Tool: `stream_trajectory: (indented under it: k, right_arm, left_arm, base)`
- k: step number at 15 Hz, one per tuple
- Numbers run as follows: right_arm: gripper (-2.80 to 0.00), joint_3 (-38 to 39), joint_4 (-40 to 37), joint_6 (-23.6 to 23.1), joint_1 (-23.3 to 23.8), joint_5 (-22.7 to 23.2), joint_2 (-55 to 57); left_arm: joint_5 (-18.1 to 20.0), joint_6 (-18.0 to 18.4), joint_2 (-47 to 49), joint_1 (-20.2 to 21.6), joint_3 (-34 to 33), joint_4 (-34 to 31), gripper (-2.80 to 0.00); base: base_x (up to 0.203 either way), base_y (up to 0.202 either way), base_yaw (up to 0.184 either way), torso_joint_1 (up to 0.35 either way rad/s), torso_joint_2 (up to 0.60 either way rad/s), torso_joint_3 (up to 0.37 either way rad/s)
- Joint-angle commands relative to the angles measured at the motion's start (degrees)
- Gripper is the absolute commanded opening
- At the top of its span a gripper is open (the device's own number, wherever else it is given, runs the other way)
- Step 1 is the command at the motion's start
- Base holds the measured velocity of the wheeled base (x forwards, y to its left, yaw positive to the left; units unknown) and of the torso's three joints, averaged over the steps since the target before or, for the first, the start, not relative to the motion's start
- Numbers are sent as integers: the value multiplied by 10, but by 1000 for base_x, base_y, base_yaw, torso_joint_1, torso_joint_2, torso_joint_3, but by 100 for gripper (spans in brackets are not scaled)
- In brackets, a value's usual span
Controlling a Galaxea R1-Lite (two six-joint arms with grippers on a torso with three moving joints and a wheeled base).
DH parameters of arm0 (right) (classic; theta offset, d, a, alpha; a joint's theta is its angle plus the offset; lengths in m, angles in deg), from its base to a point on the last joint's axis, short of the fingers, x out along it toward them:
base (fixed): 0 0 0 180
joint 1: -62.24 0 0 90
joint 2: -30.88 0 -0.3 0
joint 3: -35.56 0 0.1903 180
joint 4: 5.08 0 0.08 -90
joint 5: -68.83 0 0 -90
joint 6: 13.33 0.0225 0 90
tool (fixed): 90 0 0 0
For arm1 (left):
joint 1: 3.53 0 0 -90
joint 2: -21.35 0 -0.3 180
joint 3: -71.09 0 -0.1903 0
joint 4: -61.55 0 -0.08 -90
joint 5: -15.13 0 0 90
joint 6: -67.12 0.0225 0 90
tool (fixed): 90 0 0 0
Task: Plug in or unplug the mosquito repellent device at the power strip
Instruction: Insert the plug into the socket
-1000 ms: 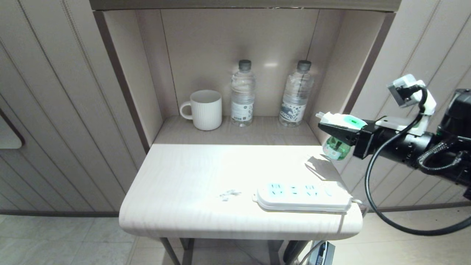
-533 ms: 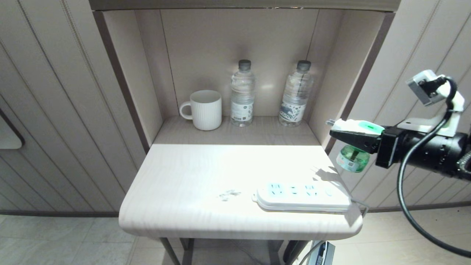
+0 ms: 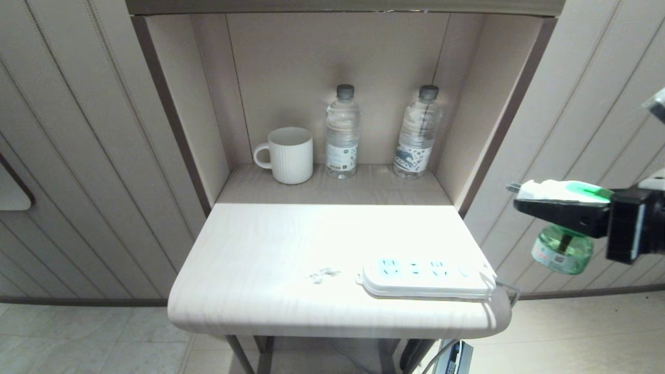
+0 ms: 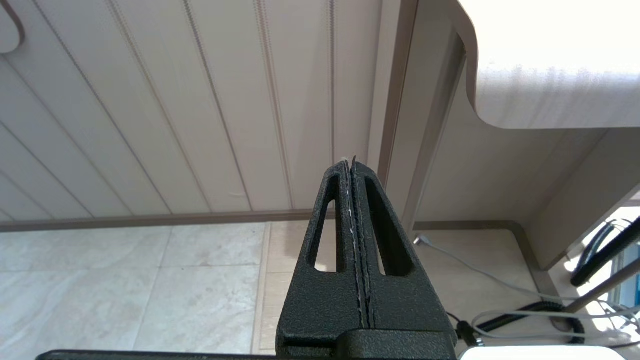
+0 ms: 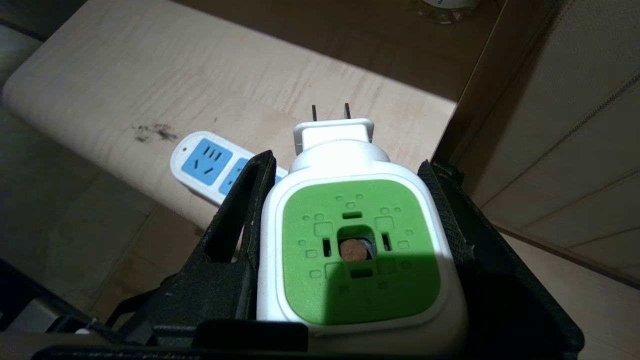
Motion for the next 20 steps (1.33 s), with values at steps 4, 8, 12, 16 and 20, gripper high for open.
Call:
stream_trajectory:
  k: [4,8,12,16,20]
  right_arm:
    - [-280,-78,-161,12,-31,-68,-62]
    - [-280,-79,-199,9,-30,-69,-79]
    - [-280,-87,-253,8,-4,-69,-92]
    - [-280,-82,-261,10,-5,-70,-105]
    - [-280,-81,-261,11,-1,-69,-104]
  left_arm:
    - [0,0,0,0,0,0,-280]
    - [0,0,0,0,0,0,-280]
    - [0,0,0,0,0,0,-280]
    - [0,0,0,0,0,0,-280]
    - [0,0,0,0,0,0,-280]
  base:
    - [0,0,0,0,0,0]
    - [0,0,0,0,0,0]
    - [0,0,0,0,0,0]
    - [0,0,0,0,0,0]
    - [0,0,0,100,-254,-146]
